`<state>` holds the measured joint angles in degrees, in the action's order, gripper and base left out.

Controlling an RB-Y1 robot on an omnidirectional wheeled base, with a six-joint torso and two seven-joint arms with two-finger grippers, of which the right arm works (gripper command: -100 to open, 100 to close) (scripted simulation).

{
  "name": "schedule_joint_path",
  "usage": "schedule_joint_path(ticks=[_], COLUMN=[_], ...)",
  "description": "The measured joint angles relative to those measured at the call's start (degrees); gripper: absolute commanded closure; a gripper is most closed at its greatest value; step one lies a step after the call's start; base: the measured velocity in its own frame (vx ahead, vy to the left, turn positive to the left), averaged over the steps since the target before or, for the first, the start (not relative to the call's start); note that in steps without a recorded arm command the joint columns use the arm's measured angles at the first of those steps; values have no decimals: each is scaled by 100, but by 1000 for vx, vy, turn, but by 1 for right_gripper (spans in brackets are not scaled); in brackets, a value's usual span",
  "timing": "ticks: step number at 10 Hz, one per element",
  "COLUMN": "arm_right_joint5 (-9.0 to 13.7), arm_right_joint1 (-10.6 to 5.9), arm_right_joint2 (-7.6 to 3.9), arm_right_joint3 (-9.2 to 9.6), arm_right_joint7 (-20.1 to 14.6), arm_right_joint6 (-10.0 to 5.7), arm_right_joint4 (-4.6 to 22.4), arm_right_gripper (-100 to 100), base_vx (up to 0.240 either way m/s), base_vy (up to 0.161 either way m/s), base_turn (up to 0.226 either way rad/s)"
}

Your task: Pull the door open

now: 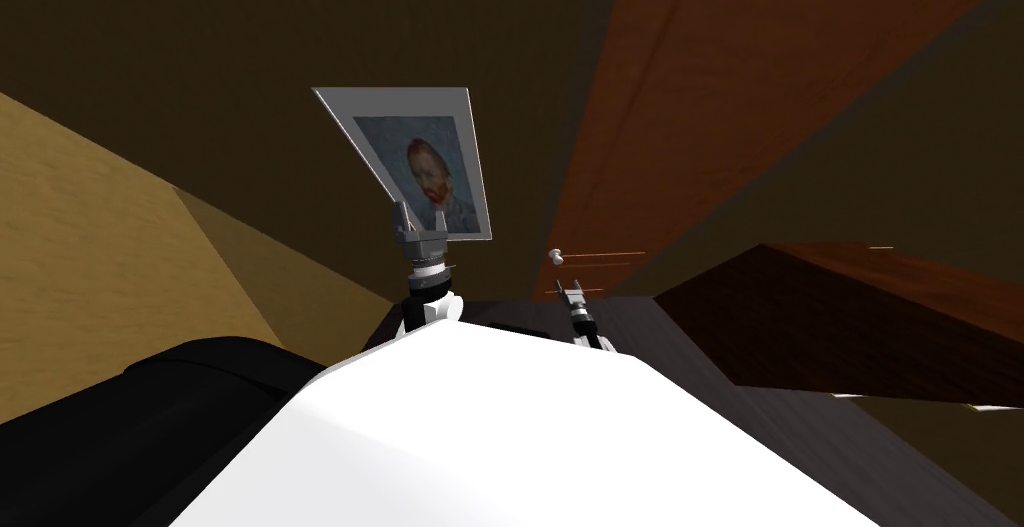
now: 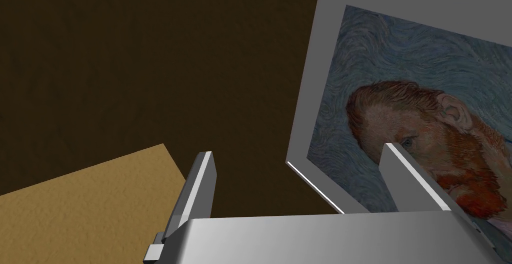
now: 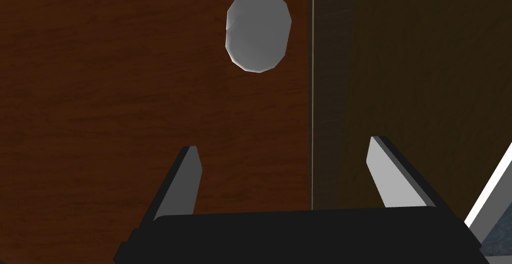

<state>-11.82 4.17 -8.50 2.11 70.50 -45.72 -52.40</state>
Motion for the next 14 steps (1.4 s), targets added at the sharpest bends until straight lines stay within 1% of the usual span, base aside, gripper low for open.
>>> schedule_joint_path(ticks=[1,2,4,5,7,8,10,11,12,14], arm_right_joint5=[-13,-15,-37,-38,-59,-71,-88,-102,-111,-127], arm_right_joint1=[-29,-32,-128,-216,-294,-338,-489,-518,-576,-745], arm_right_joint2=[2,2,53,74,139,163,220,260,281,345], arm_right_joint3=[6,7,-238,-359,-586,-705,-981,-1113,-1254,-1544], arm_right_joint7=[96,117,179,224,305,336,417,460,496,587], arm_right_joint6=[-11,-9,18,-44,-66,-47,-65,-64,-88,-125], arm_right_joint4=[107,115,198,365,475,502,693,729,825,1045], arm_right_gripper=[-100,-100,-100,-100,-100,-100,-100,-100,-100,-100], base_vx=[49,-15,-48,-15,9,24,36,45,41,36], base_vy=[-20,24,49,44,22,-1,-14,-32,-46,-64], base_turn=[4,296,167,153,219,208,195,216,197,189])
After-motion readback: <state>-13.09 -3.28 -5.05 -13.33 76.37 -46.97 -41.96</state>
